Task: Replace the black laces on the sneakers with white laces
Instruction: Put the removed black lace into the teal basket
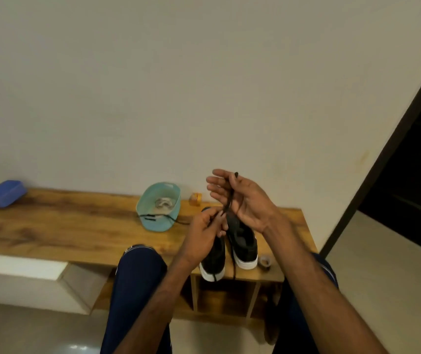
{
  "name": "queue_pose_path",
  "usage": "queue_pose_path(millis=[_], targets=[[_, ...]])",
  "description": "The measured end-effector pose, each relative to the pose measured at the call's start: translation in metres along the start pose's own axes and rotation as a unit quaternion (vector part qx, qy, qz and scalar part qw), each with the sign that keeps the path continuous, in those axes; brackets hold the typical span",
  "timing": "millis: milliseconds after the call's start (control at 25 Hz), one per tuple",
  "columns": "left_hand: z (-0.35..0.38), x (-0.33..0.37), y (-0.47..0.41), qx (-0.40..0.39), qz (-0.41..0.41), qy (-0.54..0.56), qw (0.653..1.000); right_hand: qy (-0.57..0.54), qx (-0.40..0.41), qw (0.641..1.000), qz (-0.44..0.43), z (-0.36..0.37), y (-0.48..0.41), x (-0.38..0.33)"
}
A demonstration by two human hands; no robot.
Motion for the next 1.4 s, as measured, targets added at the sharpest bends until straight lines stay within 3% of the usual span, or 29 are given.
queue_pose_path(millis=[120,280,360,480,600,720,800,960,1080,1240,1400], targets=[[-0.011,0.060,-0.006,-0.003,0.059,-0.078,0.995,0.201,-0.025,0.977,-0.064,0.023,-0.028,-0.058],[-0.028,0.101,0.009,0.016,0.122,-0.312,0.942,0.501,-0.066,0.857,-0.102,0.037,-0.028,-0.084],[-0.031,0.111,0.015,0.000,0.132,-0.389,0.912,0.555,-0.047,0.824,-0.107,0.030,-0.023,-0.087],[-0.030,0.122,0.020,-0.016,0.145,-0.443,0.885,0.439,0.016,0.891,-0.116,0.014,-0.018,-0.095],[-0.024,0.124,0.025,-0.024,0.152,-0.466,0.871,0.313,0.109,0.936,-0.119,-0.010,-0.015,-0.099],[-0.018,0.125,0.028,-0.028,0.162,-0.489,0.857,0.153,0.195,0.963,-0.105,-0.044,-0.007,-0.091],[-0.015,0.128,0.028,-0.021,0.166,-0.499,0.850,0.123,0.200,0.966,-0.104,-0.056,0.001,-0.084],[-0.012,0.129,0.029,-0.014,0.177,-0.510,0.842,0.250,0.132,0.954,-0.101,-0.047,0.014,-0.068],[-0.021,0.147,0.027,0.052,0.208,-0.511,0.832,0.352,0.014,0.935,-0.044,-0.021,0.026,-0.050],[-0.032,0.169,0.007,0.124,0.218,-0.497,0.831,0.269,-0.102,0.955,0.070,0.016,0.046,-0.024],[-0.011,0.161,-0.012,0.074,0.205,-0.391,0.894,0.098,-0.165,0.975,0.115,0.051,0.055,-0.024]])
Point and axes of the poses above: each hand's wrist, its own y-axis away from the middle knuckle, its own z-axis out of the palm, x = y × z, the point moved 9 cm from there along -y, towards the middle knuckle, and after that the axes turned 6 degrees about -z, right-handed, at the moved point
